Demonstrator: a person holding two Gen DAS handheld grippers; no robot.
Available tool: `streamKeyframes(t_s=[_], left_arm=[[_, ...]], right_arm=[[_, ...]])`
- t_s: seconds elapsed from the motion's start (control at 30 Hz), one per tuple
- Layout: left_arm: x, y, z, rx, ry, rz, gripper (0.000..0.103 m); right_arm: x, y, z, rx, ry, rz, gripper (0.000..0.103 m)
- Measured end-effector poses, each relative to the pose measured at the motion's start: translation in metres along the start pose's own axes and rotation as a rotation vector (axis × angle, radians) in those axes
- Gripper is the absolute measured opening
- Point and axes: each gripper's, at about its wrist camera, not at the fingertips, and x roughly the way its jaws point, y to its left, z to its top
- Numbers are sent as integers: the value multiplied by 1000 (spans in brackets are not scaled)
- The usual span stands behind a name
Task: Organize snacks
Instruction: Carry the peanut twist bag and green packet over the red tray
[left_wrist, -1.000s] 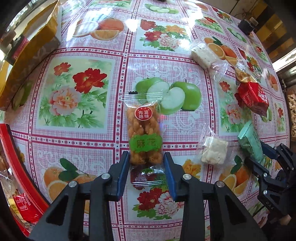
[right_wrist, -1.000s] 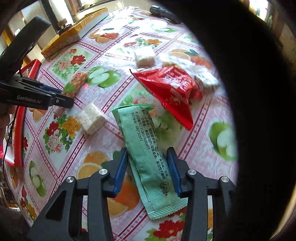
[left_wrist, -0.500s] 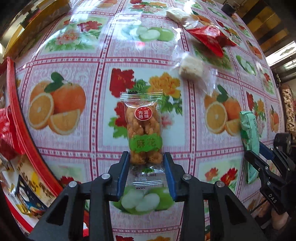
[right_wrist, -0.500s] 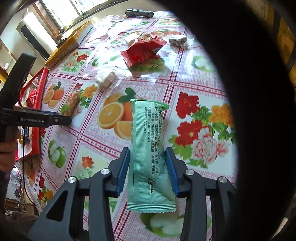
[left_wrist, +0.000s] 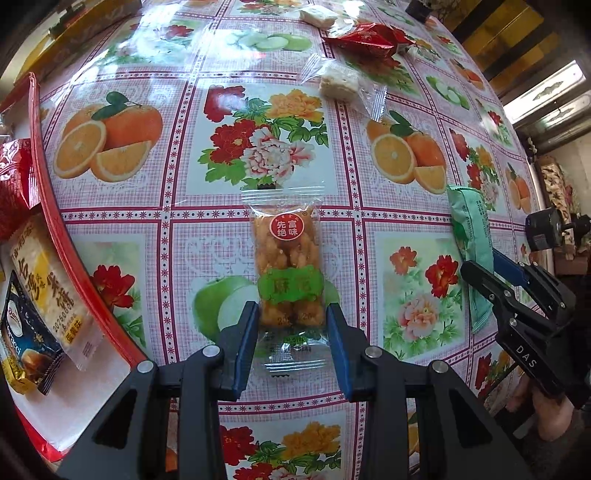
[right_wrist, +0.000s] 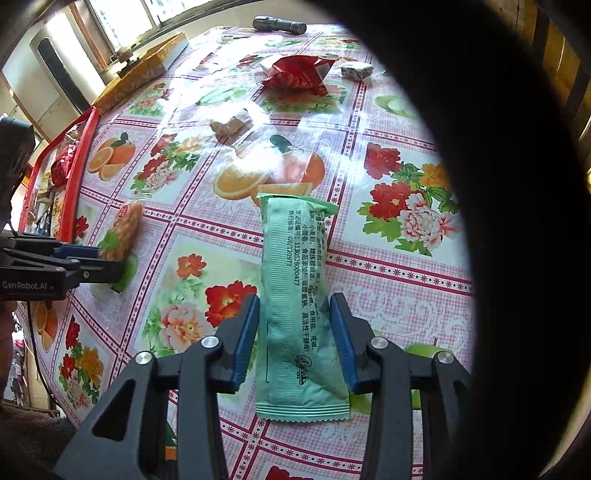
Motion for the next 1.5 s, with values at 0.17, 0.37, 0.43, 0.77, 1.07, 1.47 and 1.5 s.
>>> streamKeyframes(t_s=[0.17, 0.37, 0.43, 0.77, 1.07, 1.47, 1.5], left_arm=[[2, -1, 2, 41, -16, 31, 36], [-1, -12, -3, 62, -49, 59, 36], [-1, -25, 1, 79, -59, 81, 36], [-4, -48, -31, 113, -58, 72, 36], [-5, -60, -46, 136, -51, 72, 37], [-6, -52, -41, 134, -43, 42, 37], [-6, -52, -41, 135, -43, 41, 37]], right_arm=[[-1, 3, -4, -9, 5, -25, 38], [-1, 7, -6, -18, -4, -44, 38], [-3, 9, -7, -16, -7, -32, 38], [-16, 18, -14, -11, -16, 15, 37], [-2, 15, -13, -6, 33, -3, 39], [17, 20, -4, -6, 128, -78, 103], [18, 21, -3, -12, 137, -88, 102]])
